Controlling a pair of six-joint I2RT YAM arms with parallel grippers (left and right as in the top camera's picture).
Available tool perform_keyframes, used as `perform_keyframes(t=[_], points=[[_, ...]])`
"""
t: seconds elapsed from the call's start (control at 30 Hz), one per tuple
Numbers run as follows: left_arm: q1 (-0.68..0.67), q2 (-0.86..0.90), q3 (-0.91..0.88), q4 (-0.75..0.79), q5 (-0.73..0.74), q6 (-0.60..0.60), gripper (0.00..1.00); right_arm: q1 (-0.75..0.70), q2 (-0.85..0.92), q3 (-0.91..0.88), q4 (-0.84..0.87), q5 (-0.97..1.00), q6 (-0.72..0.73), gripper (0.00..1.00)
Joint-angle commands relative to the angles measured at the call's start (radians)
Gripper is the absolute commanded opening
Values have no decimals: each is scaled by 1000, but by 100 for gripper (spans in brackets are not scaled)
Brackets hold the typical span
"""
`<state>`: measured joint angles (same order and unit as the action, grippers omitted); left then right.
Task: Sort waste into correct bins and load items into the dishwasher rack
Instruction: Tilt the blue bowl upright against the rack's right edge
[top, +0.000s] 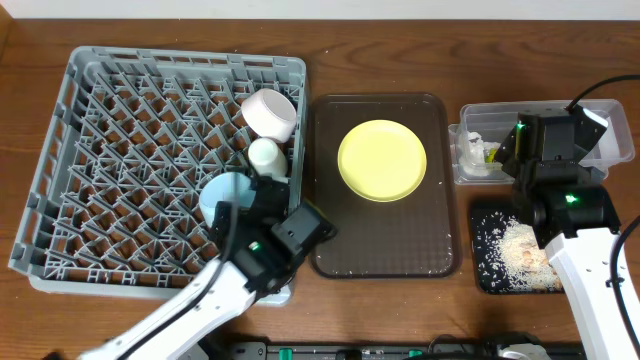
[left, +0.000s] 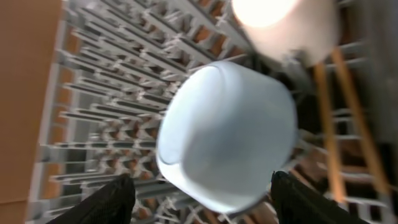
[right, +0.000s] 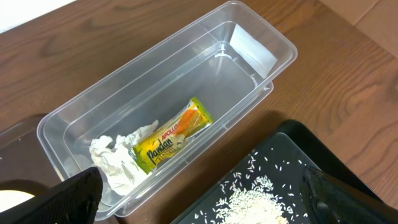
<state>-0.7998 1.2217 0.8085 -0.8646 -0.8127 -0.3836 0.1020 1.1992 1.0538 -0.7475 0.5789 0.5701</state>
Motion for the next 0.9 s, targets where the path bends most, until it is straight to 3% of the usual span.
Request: perform_keyframes(t=[0.0,0.23,0.87], points=[[-2,84,-13,-6,-125,-8,77,-3,-8,10,-2,14,13,99],[-2,191,-13,-3,-114,-7,88,-3,-8,10,-2,14,13,99],[46,192,-21,55,-41,42,85,-3,-8,10,-2,14,13,99]])
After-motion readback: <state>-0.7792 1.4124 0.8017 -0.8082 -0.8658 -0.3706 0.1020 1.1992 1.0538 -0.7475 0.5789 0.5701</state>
